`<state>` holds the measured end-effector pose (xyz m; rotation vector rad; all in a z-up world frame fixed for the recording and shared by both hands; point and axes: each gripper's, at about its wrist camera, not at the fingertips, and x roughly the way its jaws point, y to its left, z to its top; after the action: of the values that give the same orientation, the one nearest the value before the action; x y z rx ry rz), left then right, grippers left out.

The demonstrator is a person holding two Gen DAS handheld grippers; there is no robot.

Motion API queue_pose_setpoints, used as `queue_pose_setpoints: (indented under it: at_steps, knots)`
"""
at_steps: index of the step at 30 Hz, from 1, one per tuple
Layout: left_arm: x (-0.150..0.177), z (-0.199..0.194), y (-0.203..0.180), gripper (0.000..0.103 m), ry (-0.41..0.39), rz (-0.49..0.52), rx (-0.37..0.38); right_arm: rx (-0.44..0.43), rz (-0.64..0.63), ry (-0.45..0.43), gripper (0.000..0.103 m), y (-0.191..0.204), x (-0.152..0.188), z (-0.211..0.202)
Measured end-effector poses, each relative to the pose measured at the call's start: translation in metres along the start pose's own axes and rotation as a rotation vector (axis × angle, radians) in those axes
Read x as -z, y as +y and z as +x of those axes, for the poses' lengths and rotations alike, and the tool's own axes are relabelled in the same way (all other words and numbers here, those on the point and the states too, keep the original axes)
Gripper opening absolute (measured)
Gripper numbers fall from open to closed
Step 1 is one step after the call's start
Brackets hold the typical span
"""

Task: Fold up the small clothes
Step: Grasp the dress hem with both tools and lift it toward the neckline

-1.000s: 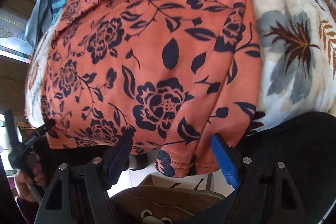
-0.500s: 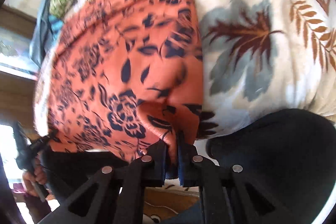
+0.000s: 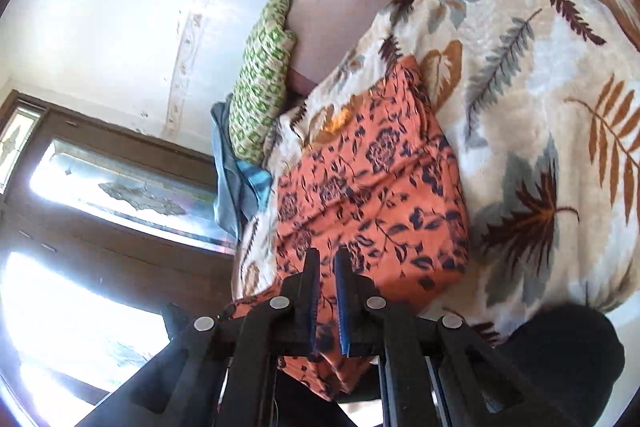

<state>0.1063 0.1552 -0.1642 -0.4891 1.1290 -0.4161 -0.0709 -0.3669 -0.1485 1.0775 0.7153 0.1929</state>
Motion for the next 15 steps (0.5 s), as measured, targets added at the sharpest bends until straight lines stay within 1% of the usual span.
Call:
queue_pose_setpoints:
  at_steps: [3, 4, 5, 6, 8, 10, 11, 13, 14, 15]
  knots:
    - [-0.033, 0.018, 0.000, 0.008, 0.024, -0.025, -0.006, 0.005, 0.022, -0.043, 0.008, -0.002, -0.037, 0.007]
    - [-0.043, 0.028, 0.001, 0.008, 0.037, -0.033, -0.018, 0.029, 0.025, -0.040, 0.008, -0.003, -0.048, 0.011]
    - [-0.049, 0.037, 0.000, 0.008, 0.046, -0.037, -0.036, 0.071, 0.023, -0.027, 0.008, -0.004, -0.057, 0.016]
    - [-0.054, 0.045, 0.000, 0.008, 0.051, -0.040, -0.054, 0.114, 0.023, -0.003, 0.008, -0.008, -0.062, 0.021]
    - [-0.055, 0.056, -0.003, 0.008, 0.054, -0.041, -0.057, 0.136, 0.020, 0.065, 0.012, -0.011, -0.061, 0.038]
    - [-0.050, 0.061, -0.005, 0.008, 0.048, -0.031, -0.060, 0.150, -0.004, 0.165, 0.012, -0.015, -0.044, 0.056]
    - [-0.049, 0.062, -0.005, 0.008, 0.048, -0.027, -0.069, 0.173, -0.019, 0.212, 0.012, -0.017, -0.031, 0.067]
    - [-0.044, 0.061, -0.001, 0.008, 0.051, -0.036, -0.075, 0.243, -0.061, 0.301, 0.023, -0.020, 0.002, 0.089]
    - [-0.042, 0.059, 0.001, 0.008, 0.049, -0.044, -0.076, 0.273, -0.080, 0.337, 0.034, -0.023, 0.020, 0.098]
    - [-0.040, 0.055, 0.003, 0.008, 0.046, -0.048, -0.078, 0.295, -0.091, 0.367, 0.056, -0.025, 0.037, 0.105]
